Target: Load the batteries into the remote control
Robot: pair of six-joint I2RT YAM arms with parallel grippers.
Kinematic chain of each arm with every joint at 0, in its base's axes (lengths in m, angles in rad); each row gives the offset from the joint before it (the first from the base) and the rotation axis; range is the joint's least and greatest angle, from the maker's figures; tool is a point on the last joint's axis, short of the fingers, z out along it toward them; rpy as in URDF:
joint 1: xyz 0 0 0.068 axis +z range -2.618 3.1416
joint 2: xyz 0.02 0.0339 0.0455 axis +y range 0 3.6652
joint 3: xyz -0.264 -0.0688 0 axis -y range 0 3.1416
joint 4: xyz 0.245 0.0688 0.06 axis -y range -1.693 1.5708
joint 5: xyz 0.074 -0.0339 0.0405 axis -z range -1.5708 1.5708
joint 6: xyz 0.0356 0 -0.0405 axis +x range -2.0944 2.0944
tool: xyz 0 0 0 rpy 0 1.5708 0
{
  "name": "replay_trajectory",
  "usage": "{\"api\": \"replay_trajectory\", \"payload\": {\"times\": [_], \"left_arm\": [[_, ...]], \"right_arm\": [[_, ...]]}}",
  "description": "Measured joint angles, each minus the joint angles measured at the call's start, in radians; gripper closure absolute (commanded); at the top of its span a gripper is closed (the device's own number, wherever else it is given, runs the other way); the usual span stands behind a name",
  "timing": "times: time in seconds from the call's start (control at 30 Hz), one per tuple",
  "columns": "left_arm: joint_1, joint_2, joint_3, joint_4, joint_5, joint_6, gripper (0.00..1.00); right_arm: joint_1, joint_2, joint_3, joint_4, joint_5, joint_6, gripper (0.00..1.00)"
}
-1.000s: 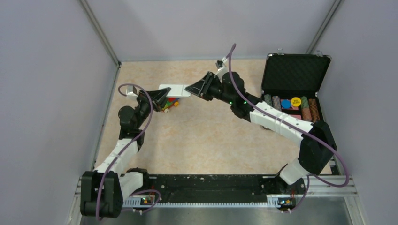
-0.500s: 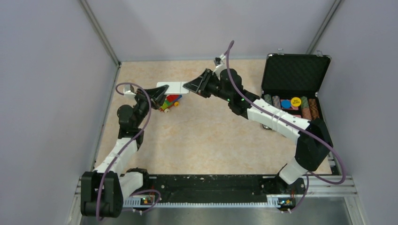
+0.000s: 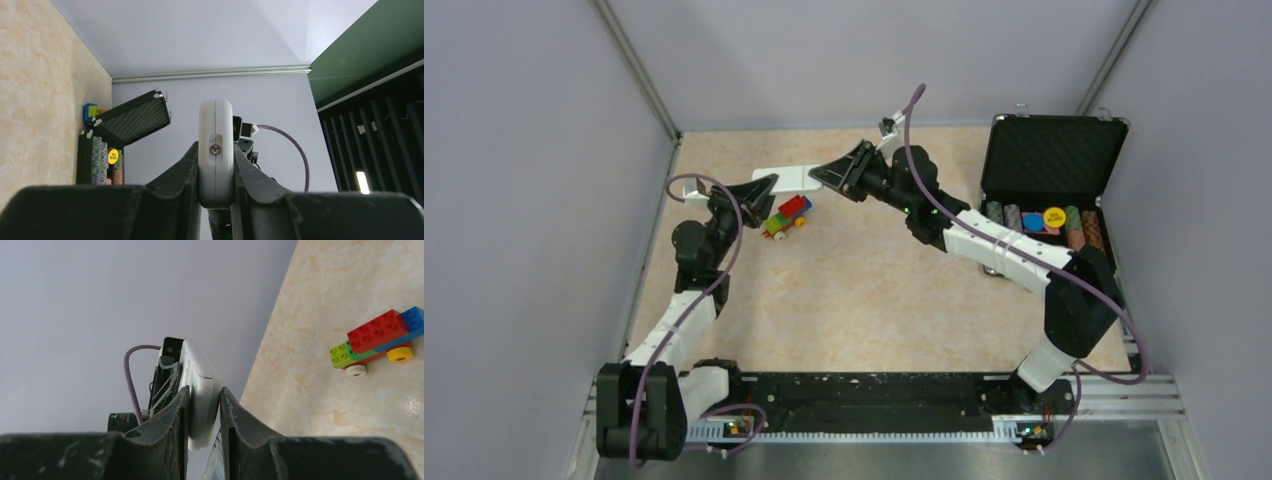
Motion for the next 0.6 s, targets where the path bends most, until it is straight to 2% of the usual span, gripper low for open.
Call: {"api": "replay_trajectory", "payload": {"times": [0.33,0.6], "left_arm": [[0.008,0.061,0.064,-0.006,0.019,0.018,1.00],[0.010,0.090,0.159,-0.055,0.053,0.122,1.00]], "right_arm": [[-0.023,0.042,0.021,0.058,-0.026,0.024,0.77],[-0.035,0.058,0.068,0.039,-0.039,0.017,0.76]]}}
